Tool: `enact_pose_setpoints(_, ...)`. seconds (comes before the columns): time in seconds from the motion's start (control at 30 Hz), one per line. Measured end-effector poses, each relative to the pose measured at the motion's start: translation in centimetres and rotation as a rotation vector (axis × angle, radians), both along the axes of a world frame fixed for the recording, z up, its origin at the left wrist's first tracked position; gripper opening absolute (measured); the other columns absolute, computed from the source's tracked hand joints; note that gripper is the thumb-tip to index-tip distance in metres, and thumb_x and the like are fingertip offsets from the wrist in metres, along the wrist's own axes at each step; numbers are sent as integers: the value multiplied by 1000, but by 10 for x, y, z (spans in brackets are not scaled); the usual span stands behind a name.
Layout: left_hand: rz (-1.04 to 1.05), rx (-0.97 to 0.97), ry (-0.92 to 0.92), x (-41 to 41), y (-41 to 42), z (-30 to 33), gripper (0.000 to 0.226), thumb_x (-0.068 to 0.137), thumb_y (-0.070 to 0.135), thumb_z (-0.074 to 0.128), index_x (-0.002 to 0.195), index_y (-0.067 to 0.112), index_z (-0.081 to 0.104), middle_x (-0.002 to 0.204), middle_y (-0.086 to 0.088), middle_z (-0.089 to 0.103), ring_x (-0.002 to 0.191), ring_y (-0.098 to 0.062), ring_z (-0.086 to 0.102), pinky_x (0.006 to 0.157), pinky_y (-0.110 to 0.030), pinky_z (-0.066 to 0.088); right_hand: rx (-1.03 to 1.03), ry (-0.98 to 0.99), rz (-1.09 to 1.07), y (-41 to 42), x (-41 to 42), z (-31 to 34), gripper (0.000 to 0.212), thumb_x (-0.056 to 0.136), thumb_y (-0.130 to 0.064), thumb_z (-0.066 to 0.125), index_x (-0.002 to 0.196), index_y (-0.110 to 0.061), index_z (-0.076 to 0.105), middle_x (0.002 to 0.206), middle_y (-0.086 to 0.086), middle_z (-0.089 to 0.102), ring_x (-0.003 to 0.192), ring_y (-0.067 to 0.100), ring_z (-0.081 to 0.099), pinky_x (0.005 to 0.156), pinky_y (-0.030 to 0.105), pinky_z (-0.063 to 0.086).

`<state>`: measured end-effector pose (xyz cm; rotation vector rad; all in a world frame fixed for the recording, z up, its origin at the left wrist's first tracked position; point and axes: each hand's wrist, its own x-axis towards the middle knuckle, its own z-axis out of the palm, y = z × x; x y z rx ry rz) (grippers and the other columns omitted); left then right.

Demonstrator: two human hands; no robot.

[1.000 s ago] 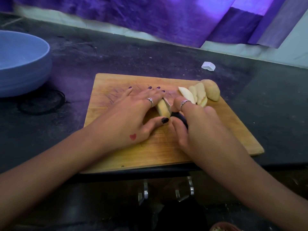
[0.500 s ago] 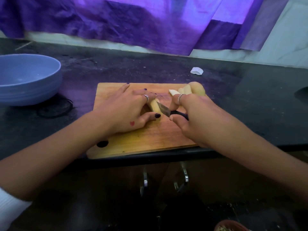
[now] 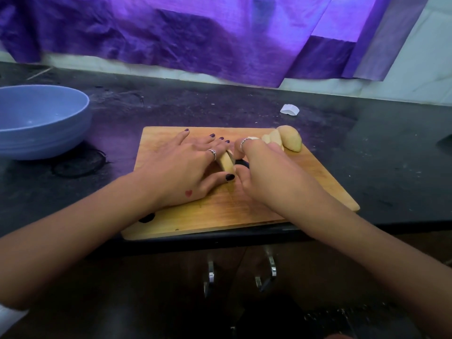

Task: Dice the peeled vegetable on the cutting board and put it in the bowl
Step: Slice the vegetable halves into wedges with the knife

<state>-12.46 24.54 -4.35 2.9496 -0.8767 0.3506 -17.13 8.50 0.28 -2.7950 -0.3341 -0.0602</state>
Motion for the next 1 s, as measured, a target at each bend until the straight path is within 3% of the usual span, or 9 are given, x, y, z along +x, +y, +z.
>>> enact_pose_setpoints(0.17,43,-3,9,-1,-2,3,73,85,69,15,147,32,23,154,10,28,142,-9,22,117,-38,6,-23,31,9,1,7,5,17,94,-19,51,112,-19,52,76,-11,29,61,5,38,55,29,33)
enact_pose_setpoints(0.23,64,31,10,-3,-4,6,63,91,61,26,148,33,22,154,9,28,142,-9,23,118,-40,5,-55,21,11,-4,3,7,12,95,-21,51,106,-20,51,76,-12,30,62,4,37,49,21,28)
enact_pose_setpoints(0.37,61,67,16,-4,-6,9,65,93,58,25,150,28,19,155,6,25,142,-10,22,117,-36,6,-87,34,-30,-10,-9,8,6,95,-25,50,99,-27,45,77,-13,27,61,3,36,45,20,19)
enact_pose_setpoints(0.53,44,41,14,-4,-5,6,65,93,59,21,148,25,23,154,5,29,142,-11,24,116,-34,11,-35,48,7,2,3,11,25,94,-19,54,119,-16,53,75,-8,33,60,3,35,46,22,32)
enact_pose_setpoints(0.7,91,120,44,-8,-11,19,61,95,55,30,149,29,20,154,7,27,142,-10,23,117,-36,8,-28,60,-4,-11,-13,19,12,95,-19,50,105,-15,55,72,-7,35,52,10,42,36,13,35)
enact_pose_setpoints(0.87,111,143,63,-9,-13,21,63,96,56,30,150,27,18,155,5,25,142,-11,22,117,-34,6,-53,80,15,-22,-30,20,11,96,-26,51,103,-17,53,82,-7,32,43,13,49,53,31,52)
enact_pose_setpoints(1.0,110,146,84,-8,-14,18,65,95,56,31,151,25,17,155,3,25,142,-12,24,115,-31,11,11,89,30,-30,-33,14,10,96,-28,50,98,-18,51,77,-3,45,29,11,44,37,25,46)
